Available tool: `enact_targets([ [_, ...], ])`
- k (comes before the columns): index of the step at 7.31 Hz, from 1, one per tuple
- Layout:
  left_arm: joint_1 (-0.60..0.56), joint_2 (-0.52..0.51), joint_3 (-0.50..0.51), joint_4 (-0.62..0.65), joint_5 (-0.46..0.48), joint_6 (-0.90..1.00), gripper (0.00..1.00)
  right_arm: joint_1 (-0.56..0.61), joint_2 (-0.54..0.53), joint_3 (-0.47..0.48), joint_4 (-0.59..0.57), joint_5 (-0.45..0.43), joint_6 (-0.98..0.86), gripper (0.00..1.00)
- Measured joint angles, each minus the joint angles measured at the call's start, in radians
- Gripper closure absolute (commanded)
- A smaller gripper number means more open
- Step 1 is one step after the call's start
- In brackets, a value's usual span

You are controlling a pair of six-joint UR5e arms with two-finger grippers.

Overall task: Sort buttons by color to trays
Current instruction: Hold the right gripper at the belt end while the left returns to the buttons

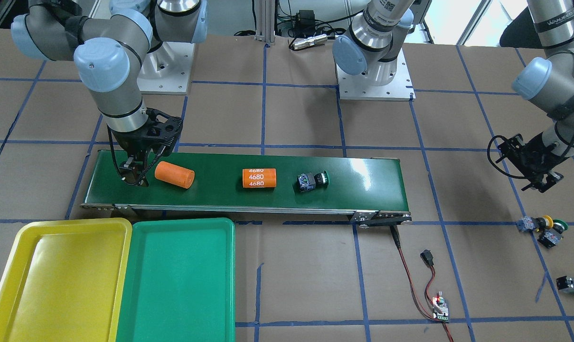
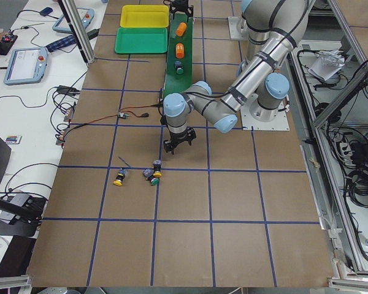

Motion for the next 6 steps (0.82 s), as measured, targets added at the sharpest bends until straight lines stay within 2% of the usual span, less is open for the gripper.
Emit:
enact_targets([
  [6, -0.034, -0.03, 0.015, 0.029, 0.002, 0.01, 0.0, 0.012, 0.004, -0.007, -0.001, 0.0, 0.01, 0.0],
])
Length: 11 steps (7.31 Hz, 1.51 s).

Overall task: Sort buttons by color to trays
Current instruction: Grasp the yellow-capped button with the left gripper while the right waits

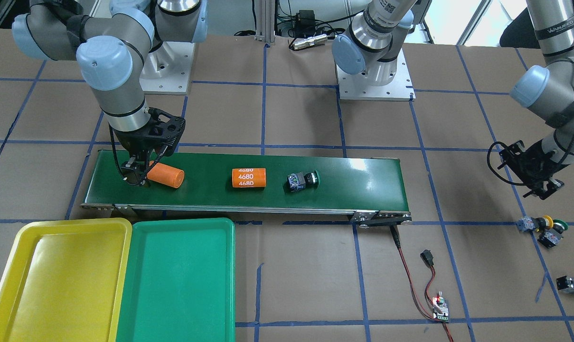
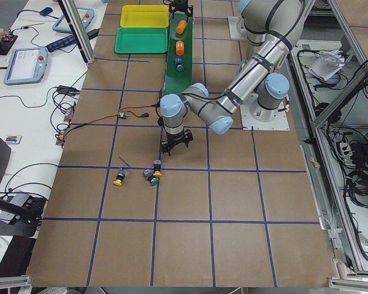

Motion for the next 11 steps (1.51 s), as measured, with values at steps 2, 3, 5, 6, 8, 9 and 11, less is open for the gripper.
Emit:
enact_targets([
  [2, -0.025, 0.002, 0.008, 0.005, -0.048, 0.007, 0.0, 0.0, 0.002, 0.001, 0.0, 0.0, 0.0, 0.0],
  [3, -0.025, 0.004, 0.01, 0.009, -0.058, 0.012, 0.0, 0.0, 0.002, 0.001, 0.0, 0.001, 0.0, 0.0],
  [5, -0.024, 0.007, 0.012, 0.011, -0.053, 0.016, 0.0, 0.0, 0.004, 0.001, 0.0, 0.001, 0.0, 0.0],
  [6, -0.022, 0.01, 0.014, 0.01, -0.051, 0.019, 0.0, 0.0, 0.005, 0.001, 0.0, 0.002, 0.0, 0.0],
  [8, -0.021, 0.016, 0.016, 0.011, -0.053, 0.023, 0.0, 0.0, 0.005, 0.002, 0.0, 0.002, -0.001, 0.0],
  [9, -0.024, 0.018, 0.017, 0.009, -0.054, 0.023, 0.0, 0.0, 0.005, 0.002, 0.0, 0.002, -0.001, 0.0],
  [11, -0.027, -0.006, 0.019, 0.003, -0.055, 0.023, 0.0, 0.0, 0.005, 0.002, 0.0, 0.001, -0.001, 0.0],
])
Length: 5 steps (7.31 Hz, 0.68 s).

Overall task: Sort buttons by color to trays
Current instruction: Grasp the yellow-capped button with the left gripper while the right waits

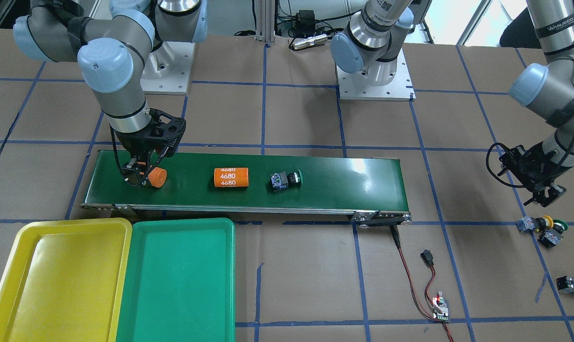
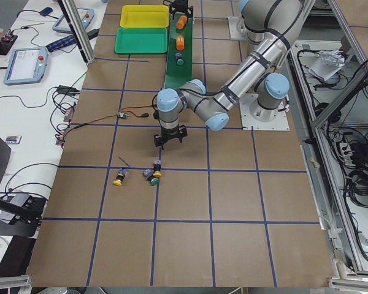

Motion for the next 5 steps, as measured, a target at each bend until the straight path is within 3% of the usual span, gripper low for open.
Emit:
enact_targets([
  [5, 0.035, -0.045, 0.022, 0.048, 0.001, 0.175, 0.0, 0.0, 0.002, -0.001, 0.0, -0.001, 0.0, 0.0],
])
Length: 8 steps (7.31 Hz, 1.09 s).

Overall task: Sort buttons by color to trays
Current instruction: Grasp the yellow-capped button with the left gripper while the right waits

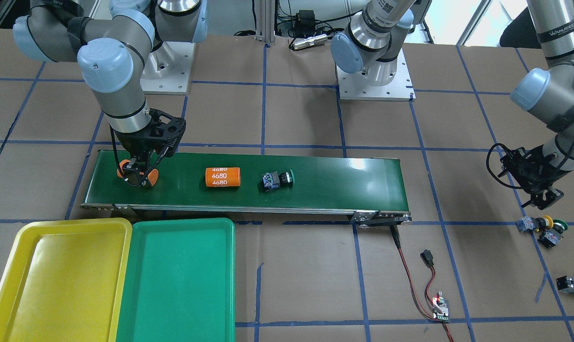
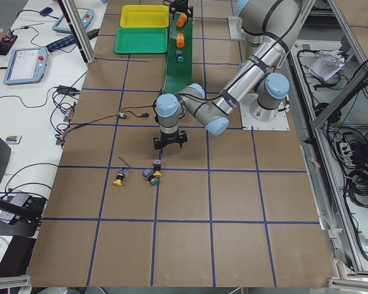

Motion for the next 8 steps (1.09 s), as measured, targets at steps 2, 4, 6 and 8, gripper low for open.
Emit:
enact_targets([
  [2, 0.007, -0.072, 0.032, 0.094, -0.006, 0.067, 0.0, 0.0, 0.001, 0.0, 0.0, 0.0, -0.001, 0.0],
  [4, 0.005, -0.121, 0.075, 0.112, -0.011, 0.092, 0.0, 0.0, 0.002, 0.0, 0.0, 0.0, -0.002, 0.0],
  [6, 0.001, -0.141, 0.099, 0.118, -0.056, 0.116, 0.0, 0.0, 0.002, 0.0, 0.0, 0.0, -0.002, 0.0],
  [8, 0.003, -0.175, 0.112, 0.128, -0.086, 0.131, 0.38, 0.0, 0.003, 0.0, 0.0, 0.0, -0.006, 0.0],
])
